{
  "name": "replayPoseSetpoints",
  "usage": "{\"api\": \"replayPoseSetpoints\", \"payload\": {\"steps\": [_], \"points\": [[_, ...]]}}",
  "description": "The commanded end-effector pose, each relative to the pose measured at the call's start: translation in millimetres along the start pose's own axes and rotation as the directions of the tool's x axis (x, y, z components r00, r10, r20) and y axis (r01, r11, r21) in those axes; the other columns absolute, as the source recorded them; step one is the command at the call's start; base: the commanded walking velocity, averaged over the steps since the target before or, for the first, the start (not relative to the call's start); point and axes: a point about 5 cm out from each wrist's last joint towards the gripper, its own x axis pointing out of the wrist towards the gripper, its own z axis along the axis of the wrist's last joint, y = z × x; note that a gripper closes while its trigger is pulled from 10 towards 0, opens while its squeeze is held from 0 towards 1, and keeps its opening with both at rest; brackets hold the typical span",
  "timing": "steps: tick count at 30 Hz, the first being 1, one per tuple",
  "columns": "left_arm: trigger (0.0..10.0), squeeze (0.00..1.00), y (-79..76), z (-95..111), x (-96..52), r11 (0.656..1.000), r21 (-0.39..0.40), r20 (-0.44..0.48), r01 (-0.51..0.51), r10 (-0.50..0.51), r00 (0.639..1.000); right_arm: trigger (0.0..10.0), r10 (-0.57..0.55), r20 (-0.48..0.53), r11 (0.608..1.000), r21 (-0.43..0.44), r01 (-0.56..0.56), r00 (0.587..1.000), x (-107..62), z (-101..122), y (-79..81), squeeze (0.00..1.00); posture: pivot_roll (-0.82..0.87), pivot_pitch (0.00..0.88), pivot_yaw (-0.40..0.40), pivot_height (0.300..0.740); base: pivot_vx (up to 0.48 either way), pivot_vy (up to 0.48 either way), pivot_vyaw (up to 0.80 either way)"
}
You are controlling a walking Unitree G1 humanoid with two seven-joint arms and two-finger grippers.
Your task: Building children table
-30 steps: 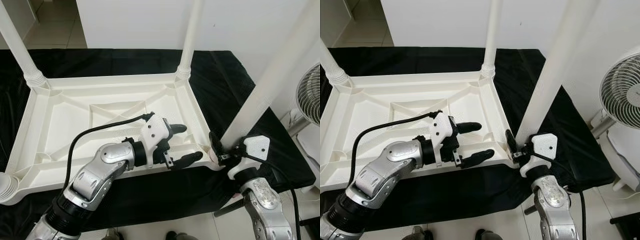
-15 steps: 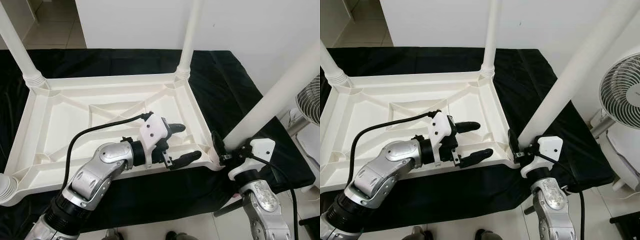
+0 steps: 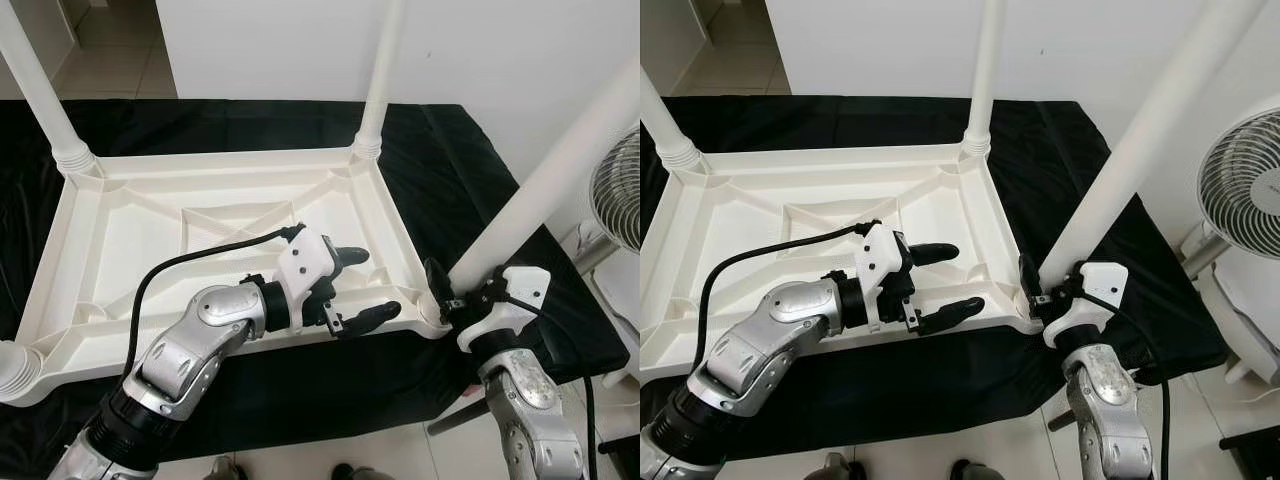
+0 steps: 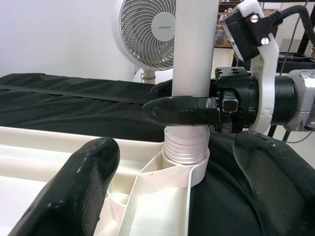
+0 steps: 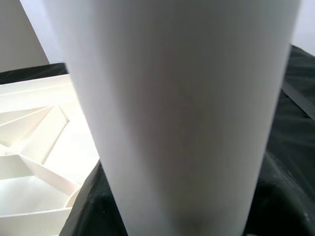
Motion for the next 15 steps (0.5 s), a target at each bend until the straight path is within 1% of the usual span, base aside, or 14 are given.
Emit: {"api": "replayPoseSetpoints", "payload": {"steps": [1, 6, 8, 9, 12, 13, 15], "points": [[10.0, 0.0, -5.7, 3.3, 0.7, 0.999, 0.014, 0.004, 0.045, -0.045, 0.999, 10.0, -0.05, -0.219, 0.998, 0.027, 0.057, 0.974, -9.8, -37.0, -9.8, 0.0, 0.02, 0.153, -0.018, 0.74, 0.0, 0.0, 0.0], [10.0, 0.0, -6.5, 3.3, 1.2, 0.999, 0.013, 0.004, 0.048, -0.048, 0.999, 10.0, -0.043, -0.219, 0.999, 0.01, 0.046, 0.975, -5.8, -34.1, -11.2, 0.0, 0.02, 0.153, -0.018, 0.74, 0.0, 0.0, 0.0], [10.0, 0.0, -6.9, 3.0, 1.9, 0.999, 0.015, 0.004, 0.05, -0.05, 0.999, 10.0, -0.039, -0.218, 0.999, -0.018, 0.035, 0.975, -2.6, -32.8, -12.8, 0.0, 0.02, 0.145, -0.021, 0.74, 0.0, 0.0, 0.0], [10.0, 0.0, -7.0, 3.0, 2.1, 0.999, 0.017, 0.005, 0.05, -0.05, 0.999, 10.0, -0.04, -0.216, 0.998, -0.049, 0.031, 0.976, -3.2, -33.1, -12.8, 0.0, 0.02, 0.145, -0.021, 0.74, 0.0, 0.0, 0.0], [10.0, 0.0, -7.1, 3.1, 2.2, 0.999, 0.017, 0.006, 0.049, -0.049, 0.999, 10.0, -0.038, -0.217, 0.998, -0.059, 0.026, 0.975, -5.0, -34.1, -11.5, 0.0, 0.02, 0.144, -0.026, 0.74, 0.0, 0.0, 0.0], [10.0, 0.0, -7.1, 3.1, 2.2, 0.999, 0.017, 0.006, 0.049, -0.049, 0.999, 10.0, -0.038, -0.217, 0.998, -0.059, 0.026, 0.975, -5.0, -34.1, -11.5, 0.0, 0.02, 0.144, -0.026, 0.74, 0.0, 0.0, 0.0], [10.0, 0.0, -7.2, 3.2, 2.2, 0.999, 0.016, 0.008, 0.044, -0.045, 0.999, 10.0, -0.049, -0.241, 0.998, -0.039, 0.04, 0.969, -11.8, -41.0, -7.3, 0.0, 0.03, 0.145, -0.028, 0.74, 0.0, 0.0, 0.0]]}}
